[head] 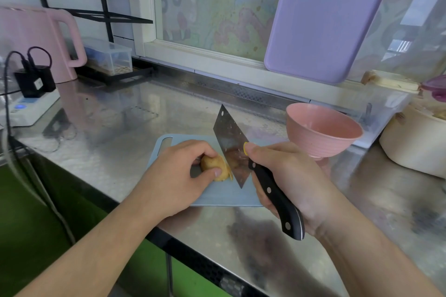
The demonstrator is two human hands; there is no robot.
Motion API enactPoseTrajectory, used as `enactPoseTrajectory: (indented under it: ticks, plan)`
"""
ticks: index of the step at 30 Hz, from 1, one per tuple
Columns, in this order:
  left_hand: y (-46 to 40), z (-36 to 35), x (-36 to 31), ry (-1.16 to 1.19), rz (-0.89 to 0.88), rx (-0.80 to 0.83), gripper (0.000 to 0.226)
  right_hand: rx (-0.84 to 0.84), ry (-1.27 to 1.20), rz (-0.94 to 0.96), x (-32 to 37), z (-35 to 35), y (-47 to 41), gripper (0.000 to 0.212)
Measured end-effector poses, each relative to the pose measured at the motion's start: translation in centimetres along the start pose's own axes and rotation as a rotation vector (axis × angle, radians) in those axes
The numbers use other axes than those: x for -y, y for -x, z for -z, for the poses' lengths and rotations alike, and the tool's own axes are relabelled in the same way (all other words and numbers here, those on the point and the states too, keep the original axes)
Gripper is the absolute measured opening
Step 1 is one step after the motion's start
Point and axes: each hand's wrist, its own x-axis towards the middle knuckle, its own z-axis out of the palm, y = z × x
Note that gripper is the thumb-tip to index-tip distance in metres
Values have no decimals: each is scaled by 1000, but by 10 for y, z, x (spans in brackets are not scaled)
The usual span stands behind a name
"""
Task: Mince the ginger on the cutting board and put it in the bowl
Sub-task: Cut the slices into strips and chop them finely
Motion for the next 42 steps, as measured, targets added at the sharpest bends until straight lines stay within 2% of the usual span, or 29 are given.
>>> enactPoseTrajectory:
  ticks: [5, 12, 16, 21, 27, 31, 36, 42]
  plan:
    - [-2, 0, 3, 13, -50, -12, 18, -13, 29, -13, -2, -1, -1, 60]
    - [-2, -1, 3, 8, -57, -28, 17, -19, 12, -50, -6, -2, -4, 37]
    - [-2, -1, 4, 12, -63, -33, 17, -22, 32, -32, -8, -2, -6, 44]
    - [-2, -2, 4, 11, -57, -37, 18, -27, 45, -34, -4, -1, -1, 38]
    - [-3, -2, 4, 17, -43, -41, 18, -48, 123, -26, -5, -3, 1, 47]
    - [-4, -1, 5, 23, -41, -43, 20, -57, 157, -36, -6, -6, -6, 39]
    - [-4, -1, 5, 38, -43, -42, 20, -68, 265, -51, -15, -14, -28, 48]
    - [-2, -2, 3, 19, -49, -38, 17, -41, 164, -98, -22, -10, -25, 42]
